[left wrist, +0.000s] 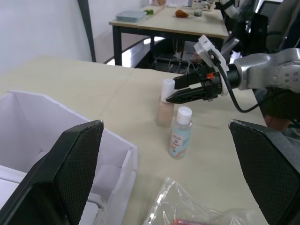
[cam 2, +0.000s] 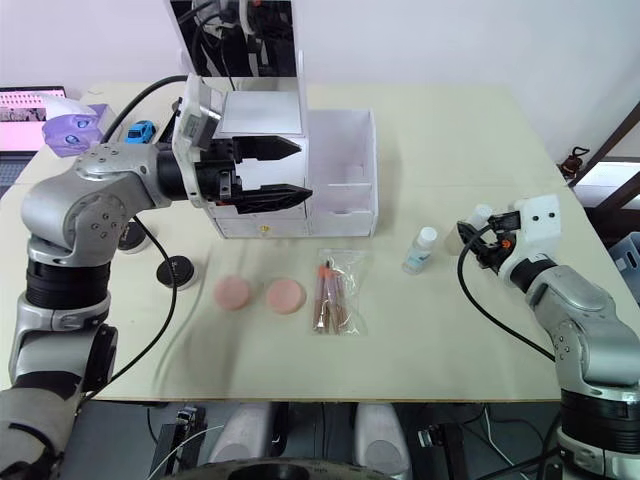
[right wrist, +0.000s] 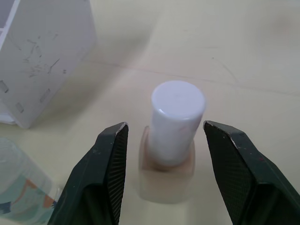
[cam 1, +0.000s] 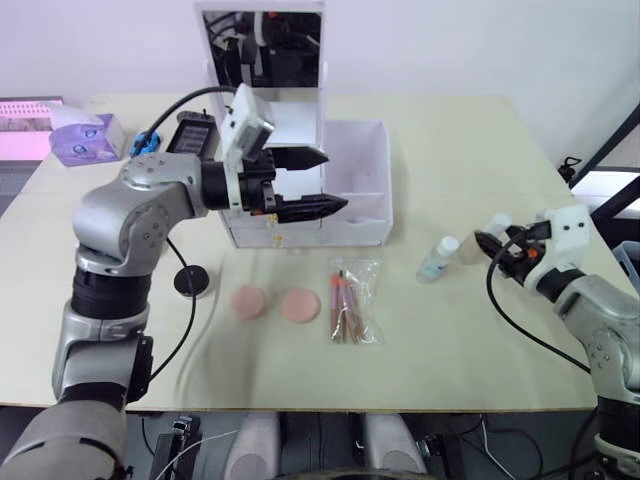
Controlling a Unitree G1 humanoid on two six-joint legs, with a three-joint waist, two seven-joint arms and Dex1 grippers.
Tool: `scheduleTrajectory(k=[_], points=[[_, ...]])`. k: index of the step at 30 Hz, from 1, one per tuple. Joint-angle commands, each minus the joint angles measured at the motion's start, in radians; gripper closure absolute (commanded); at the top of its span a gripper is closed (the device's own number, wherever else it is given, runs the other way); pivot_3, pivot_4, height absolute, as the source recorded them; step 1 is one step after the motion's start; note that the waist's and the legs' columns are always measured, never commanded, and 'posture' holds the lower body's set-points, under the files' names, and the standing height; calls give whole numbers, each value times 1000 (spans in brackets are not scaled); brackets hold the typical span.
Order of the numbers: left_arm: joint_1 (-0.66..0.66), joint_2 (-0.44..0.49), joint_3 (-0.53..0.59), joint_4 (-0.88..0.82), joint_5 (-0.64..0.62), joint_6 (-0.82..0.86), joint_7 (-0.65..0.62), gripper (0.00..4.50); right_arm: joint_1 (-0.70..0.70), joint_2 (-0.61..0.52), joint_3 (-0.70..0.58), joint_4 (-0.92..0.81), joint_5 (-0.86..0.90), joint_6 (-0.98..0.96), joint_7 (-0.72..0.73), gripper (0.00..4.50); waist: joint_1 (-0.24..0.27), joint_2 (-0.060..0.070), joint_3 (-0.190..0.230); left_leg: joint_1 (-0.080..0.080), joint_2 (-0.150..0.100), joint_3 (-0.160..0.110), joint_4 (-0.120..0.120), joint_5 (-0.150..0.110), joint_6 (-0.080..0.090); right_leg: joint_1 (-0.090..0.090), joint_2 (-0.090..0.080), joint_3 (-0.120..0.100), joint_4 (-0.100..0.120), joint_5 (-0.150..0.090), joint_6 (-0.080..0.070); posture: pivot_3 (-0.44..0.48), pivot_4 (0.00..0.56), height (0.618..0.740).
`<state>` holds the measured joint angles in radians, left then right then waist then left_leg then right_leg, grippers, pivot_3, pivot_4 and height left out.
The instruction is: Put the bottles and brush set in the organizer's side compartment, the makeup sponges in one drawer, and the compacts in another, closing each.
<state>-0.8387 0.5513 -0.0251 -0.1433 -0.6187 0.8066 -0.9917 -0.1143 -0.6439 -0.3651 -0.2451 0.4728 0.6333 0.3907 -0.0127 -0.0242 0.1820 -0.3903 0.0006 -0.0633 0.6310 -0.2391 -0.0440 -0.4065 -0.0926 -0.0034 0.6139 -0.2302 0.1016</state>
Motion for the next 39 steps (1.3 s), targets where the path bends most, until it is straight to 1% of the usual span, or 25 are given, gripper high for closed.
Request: scheduleTrajectory(k=[1,3,5,6,11,16,18,20,23,26,29,31,34,36,39], points=[[-23,8,0,-6,12,-27,2,0,-10,16,-8,-3,-19,-44,-2,2066,0,0,0,0,0,0,0,0,0,0,0,0,0,0,0,0,150,740],[-20,31,-34,-15,47,-50,-15,0,-13,39,-20,2,-16,-70,-10,2702,-1,0,0,0,0,0,0,0,0,0,0,0,0,0,0,0,150,740],[-19,31,-35,-20,42,-45,-17,0,-7,47,-22,5,-23,-85,-5,3631,0,0,0,0,0,0,0,0,0,0,0,0,0,0,0,0,150,740],[-22,31,-32,-20,36,-40,-16,0,-1,51,-22,7,-31,-96,-6,3742,0,0,0,0,0,0,0,0,0,0,0,0,0,0,0,0,150,740],[-31,27,-30,-13,22,-27,-18,0,8,57,-25,2,-40,-129,1,3742,1,0,0,0,0,0,0,0,0,0,0,0,0,0,0,0,150,740],[-35,30,-21,-1,14,-23,-29,0,-21,27,-74,-85,44,-94,41,3742,0,1,0,0,0,0,0,0,0,0,0,0,0,0,0,0,150,740],[-31,31,2,8,-10,-34,-55,0,-99,-24,-89,-145,129,-35,77,3742,-4,3,2,0,0,0,0,0,0,0,0,0,0,0,0,0,150,740],[-28,33,18,12,-34,-29,-70,0,-147,-61,-89,-171,173,7,94,3742,-7,5,3,0,0,1,1,0,0,0,0,1,0,1,0,0,150,740],[-5,51,27,17,-40,-42,-88,0,-327,-147,-14,-162,268,107,179,3742,-7,5,3,1,1,1,0,0,0,0,1,1,1,1,0,0,150,740],[12,64,19,28,-17,-60,-90,0,-489,-191,88,-71,265,121,283,3742,-4,5,3,1,2,0,0,0,0,0,3,1,0,1,-1,0,150,740],[24,67,27,28,-20,-64,-86,0,-637,-172,207,47,236,100,400,3742,-4,5,4,1,3,1,0,0,0,0,3,1,-1,1,-1,0,150,740],[30,67,51,20,-42,-49,-76,0,-698,-157,292,117,192,65,481,3742,-1,4,4,0,3,1,0,0,0,-1,3,1,-1,1,-1,0,150,740],[55,93,70,-3,-54,-28,-64,0,-769,-104,407,276,90,-44,586,3742,-4,4,4,-1,3,1,0,0,0,-2,3,1,-1,2,1,0,150,740],[74,112,69,-17,-51,-26,-66,0,-795,-67,447,384,23,-137,625,3742,-6,4,4,-1,3,1,-1,0,0,-2,4,1,-1,3,3,0,150,740],[94,129,66,-37,-48,-22,-57,0,-829,-21,472,509,-28,-217,682,3742,-2,4,4,-1,3,1,-1,0,0,-2,4,1,-1,3,3,0,150,740]])
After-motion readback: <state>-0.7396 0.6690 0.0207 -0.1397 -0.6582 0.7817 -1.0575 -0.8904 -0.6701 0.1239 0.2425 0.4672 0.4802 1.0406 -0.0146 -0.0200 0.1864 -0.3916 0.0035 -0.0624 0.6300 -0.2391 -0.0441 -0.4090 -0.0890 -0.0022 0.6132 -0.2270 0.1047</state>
